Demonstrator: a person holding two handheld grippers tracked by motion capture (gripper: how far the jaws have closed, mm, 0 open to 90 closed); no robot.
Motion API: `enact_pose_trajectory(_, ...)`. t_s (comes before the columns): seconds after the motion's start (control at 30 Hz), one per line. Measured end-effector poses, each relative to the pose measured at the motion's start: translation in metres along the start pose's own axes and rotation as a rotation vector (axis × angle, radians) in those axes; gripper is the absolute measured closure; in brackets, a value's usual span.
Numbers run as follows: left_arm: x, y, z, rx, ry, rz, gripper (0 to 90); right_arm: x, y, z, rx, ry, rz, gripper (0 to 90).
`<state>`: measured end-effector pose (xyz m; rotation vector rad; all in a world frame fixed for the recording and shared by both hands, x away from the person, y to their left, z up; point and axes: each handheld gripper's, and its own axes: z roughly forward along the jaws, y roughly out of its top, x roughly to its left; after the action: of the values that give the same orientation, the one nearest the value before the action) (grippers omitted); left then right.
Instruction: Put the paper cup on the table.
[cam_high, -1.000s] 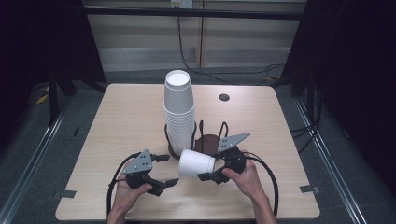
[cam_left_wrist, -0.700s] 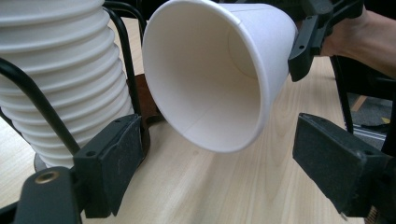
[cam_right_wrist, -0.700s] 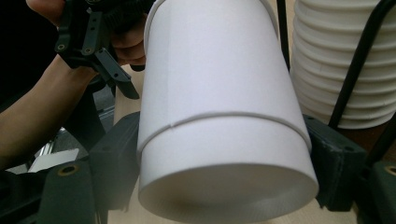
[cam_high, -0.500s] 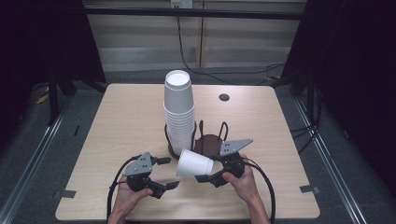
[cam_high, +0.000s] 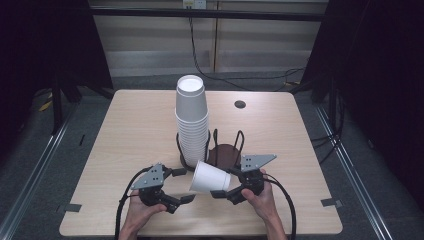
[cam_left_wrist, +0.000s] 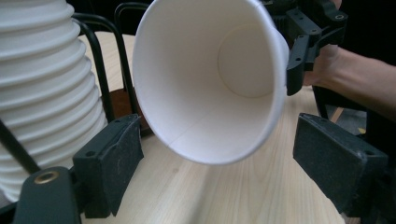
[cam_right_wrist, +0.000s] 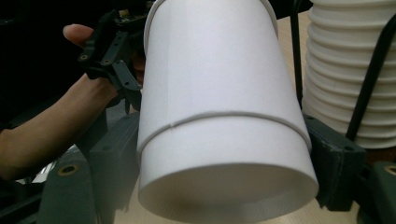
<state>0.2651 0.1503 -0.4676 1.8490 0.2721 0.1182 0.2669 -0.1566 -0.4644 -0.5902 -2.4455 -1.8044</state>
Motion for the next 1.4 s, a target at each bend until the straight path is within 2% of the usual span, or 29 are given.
enact_pose_trajectory(0.03, 0.0, 0.0, 0.001, -0.008, 0.008, 0.001, 15.6, 0.0, 0.0, 0.0, -0.002, 0.002, -0.005, 22.6)
enact_pose_trajectory(0.13, 0.003, 0.0, 0.004, -0.031, 0.001, -0.005, 15.7, 0.001, 0.0, 0.001, 0.0, 0.01, -0.014, 22.7)
enact_pose_trajectory(0.2, 0.005, 0.0, 0.005, -0.044, -0.021, -0.015, 14.7, 0.002, 0.0, 0.001, 0.003, 0.014, -0.017, 22.7)
enact_pose_trajectory(0.27, 0.006, 0.0, 0.006, -0.053, -0.018, -0.012, 12.7, 0.002, 0.0, 0.001, 0.006, 0.019, -0.017, 22.8)
enact_pose_trajectory(0.37, 0.007, 0.001, 0.009, -0.05, -0.015, 0.0, 6.7, 0.001, 0.0, 0.002, 0.019, 0.023, -0.021, 22.8)
enact_pose_trajectory(0.5, 0.008, 0.004, 0.01, -0.067, -0.035, -0.01, 6.0, 0.002, 0.001, 0.003, 0.026, 0.032, -0.027, 22.9)
enact_pose_trajectory(0.7, 0.013, 0.013, 0.014, -0.053, -0.064, -0.005, 0.0, 0.002, 0.003, 0.004, 0.03, 0.041, -0.031, 23.1)
enact_pose_trajectory(0.93, 0.015, 0.014, 0.024, -0.057, -0.12, -0.01, 0.0, 0.003, 0.004, 0.006, 0.039, 0.045, -0.041, 23.1)
enact_pose_trajectory(1.07, 0.013, 0.018, 0.026, -0.05, -0.124, 0.002, 0.2, 0.003, 0.004, 0.007, 0.044, 0.053, -0.045, 23.1)
enact_pose_trajectory(1.27, 0.014, 0.019, 0.026, -0.064, -0.148, -0.004, 4.9, 0.004, 0.006, 0.006, 0.038, 0.049, -0.05, 23.0)
enact_pose_trajectory(1.4, 0.015, 0.02, 0.024, -0.069, -0.14, -0.006, 4.8, 0.003, 0.007, 0.007, 0.033, 0.053, -0.052, 22.8)
